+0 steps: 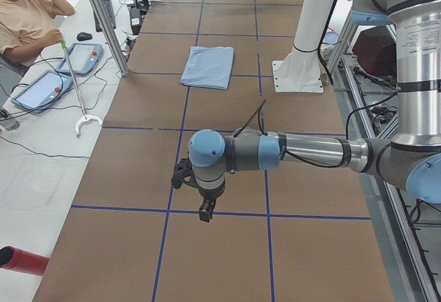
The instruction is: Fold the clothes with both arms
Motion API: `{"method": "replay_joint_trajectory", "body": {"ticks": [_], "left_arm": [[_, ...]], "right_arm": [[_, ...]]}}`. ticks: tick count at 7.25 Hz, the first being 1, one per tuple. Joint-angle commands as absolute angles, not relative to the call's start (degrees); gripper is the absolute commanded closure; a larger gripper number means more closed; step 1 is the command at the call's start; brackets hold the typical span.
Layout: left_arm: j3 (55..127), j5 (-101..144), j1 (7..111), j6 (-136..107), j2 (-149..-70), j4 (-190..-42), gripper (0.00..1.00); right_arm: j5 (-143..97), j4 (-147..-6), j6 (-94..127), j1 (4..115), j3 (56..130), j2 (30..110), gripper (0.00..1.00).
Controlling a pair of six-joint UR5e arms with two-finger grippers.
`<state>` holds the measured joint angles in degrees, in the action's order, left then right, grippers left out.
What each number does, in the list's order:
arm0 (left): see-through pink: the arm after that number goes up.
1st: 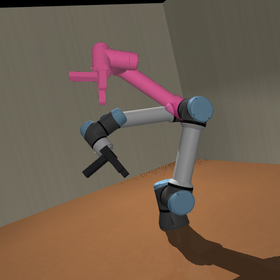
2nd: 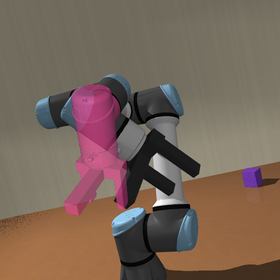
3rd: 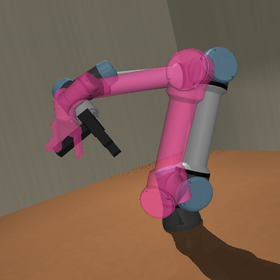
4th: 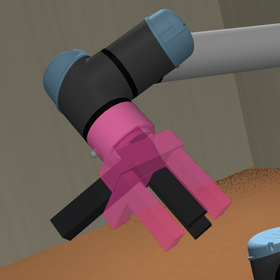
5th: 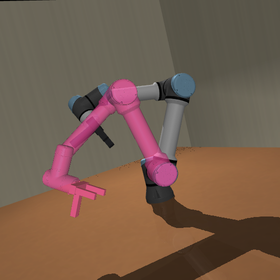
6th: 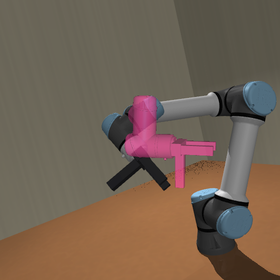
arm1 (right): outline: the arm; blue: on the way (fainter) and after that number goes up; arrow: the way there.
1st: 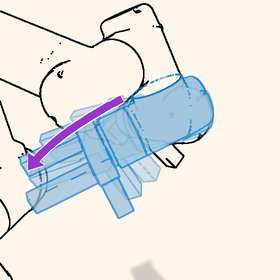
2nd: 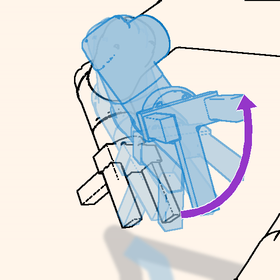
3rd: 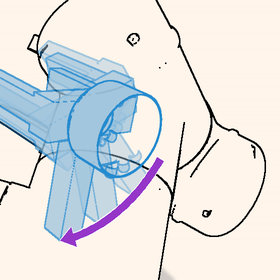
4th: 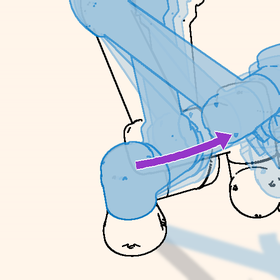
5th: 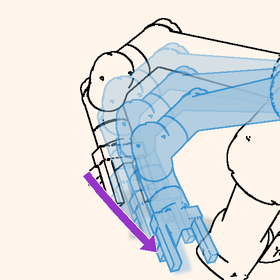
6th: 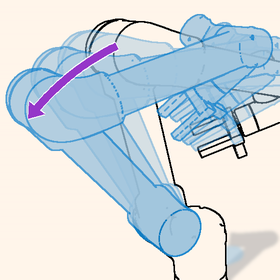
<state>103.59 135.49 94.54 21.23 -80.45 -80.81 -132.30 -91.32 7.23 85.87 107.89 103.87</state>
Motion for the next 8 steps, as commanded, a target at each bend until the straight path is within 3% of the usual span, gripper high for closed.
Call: {"method": "replay_joint_trajectory", "body": {"ticks": [1, 8], "left_arm": [[103.7, 138.8, 95.2, 14.0, -79.0, -82.4, 0.00], [102.3, 133.2, 94.7, 10.6, -79.7, -94.2, 0.00]], "right_arm": [[-132.4, -91.2, 7.3, 85.9, 108.1, 104.2, 0.00], [-132.1, -91.4, 7.2, 85.9, 109.9, 105.5, 0.00]]}}
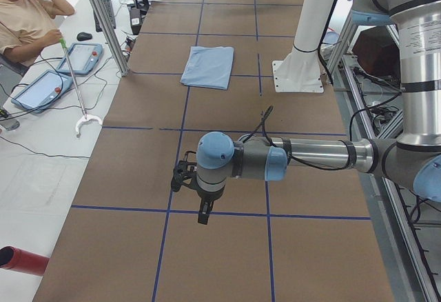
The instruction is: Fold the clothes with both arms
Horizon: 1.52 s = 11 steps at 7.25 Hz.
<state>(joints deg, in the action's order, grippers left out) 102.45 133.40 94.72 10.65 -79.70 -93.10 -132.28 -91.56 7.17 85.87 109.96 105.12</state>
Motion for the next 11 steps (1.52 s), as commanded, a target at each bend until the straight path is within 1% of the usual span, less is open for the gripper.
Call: {"method": "replay_joint_trajectory", "body": {"ticks": [1, 11], "left_arm": [[102.7, 133.2, 94.8, 10.6, -79.5, -94.2, 0.00], [103.5, 133.4, 94.8, 10.7, -78.8, -94.0, 0.00]], "right_arm": [[-132.1, -91.3, 7.2, 85.9, 110.0, 105.6, 0.00], [-132.7, -91.2, 7.6, 85.9, 111.0, 105.6, 0.00]]}}
